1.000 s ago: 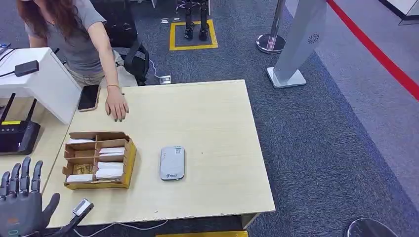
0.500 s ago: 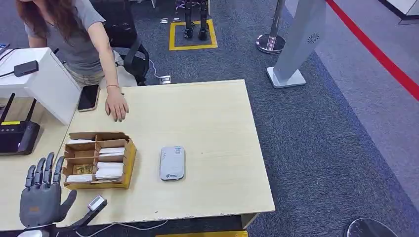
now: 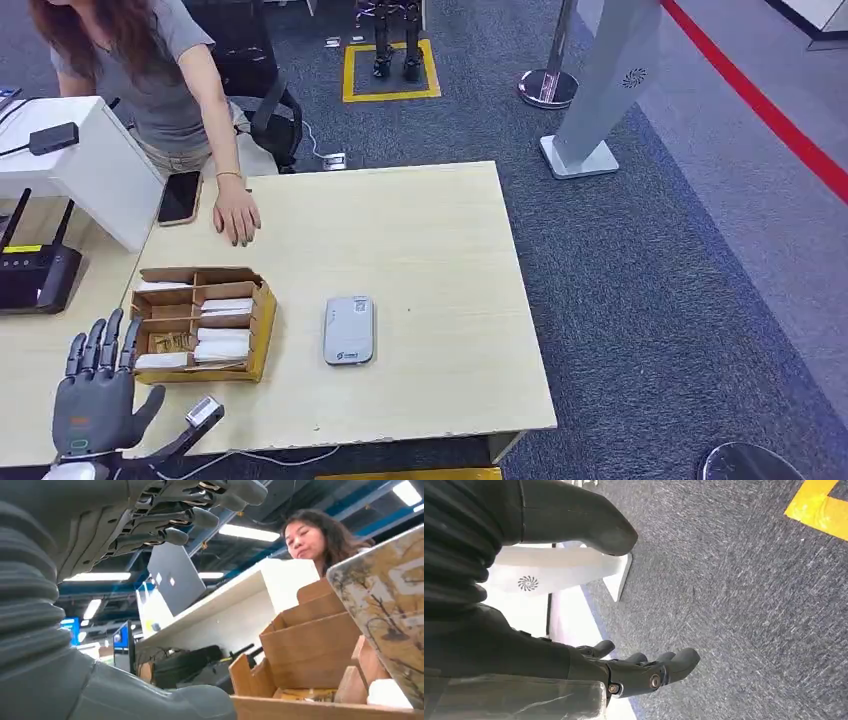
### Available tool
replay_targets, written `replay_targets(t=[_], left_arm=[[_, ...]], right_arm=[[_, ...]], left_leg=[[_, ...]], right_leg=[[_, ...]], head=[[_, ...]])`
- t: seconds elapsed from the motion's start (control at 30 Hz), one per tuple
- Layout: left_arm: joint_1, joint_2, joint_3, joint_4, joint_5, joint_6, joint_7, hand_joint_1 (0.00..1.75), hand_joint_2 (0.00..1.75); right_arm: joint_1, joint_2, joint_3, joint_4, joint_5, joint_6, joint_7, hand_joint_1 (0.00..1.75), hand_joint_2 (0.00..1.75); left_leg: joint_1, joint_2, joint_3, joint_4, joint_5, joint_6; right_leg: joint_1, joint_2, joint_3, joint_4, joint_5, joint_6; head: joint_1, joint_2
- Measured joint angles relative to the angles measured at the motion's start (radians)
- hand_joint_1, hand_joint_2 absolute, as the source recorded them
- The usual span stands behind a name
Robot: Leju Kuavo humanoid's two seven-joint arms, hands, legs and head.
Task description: Pass the card to the sensor for recognition and then transmit it.
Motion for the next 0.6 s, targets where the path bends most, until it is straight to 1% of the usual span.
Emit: replay_targets(t=[0.2,0.6], left_arm=[[-0.009,0.007,-0.028,0.005,0.03,-0.019,-0.013,0.0,1.75],[-0.014,0.025,-0.066,0.005,0.054,-0.026,-0.031,0.0,1.75]], right_arm=[[0.0,0.0,0.0,0.0,0.002,0.0,-0.002,0.0,1.75],[-0.001,0.0,0.0,0.0,0.01,0.0,-0.004,0.0,1.75]], left_leg=[[0.0,0.0,0.0,0.0,0.0,0.0],[0.0,0.0,0.0,0.0,0.0,0.0]], right_leg=[[0.0,0.0,0.0,0.0,0.0,0.0],[0.0,0.0,0.0,0.0,0.0,0.0]], head=[[0.0,0.0],[0.0,0.0]])
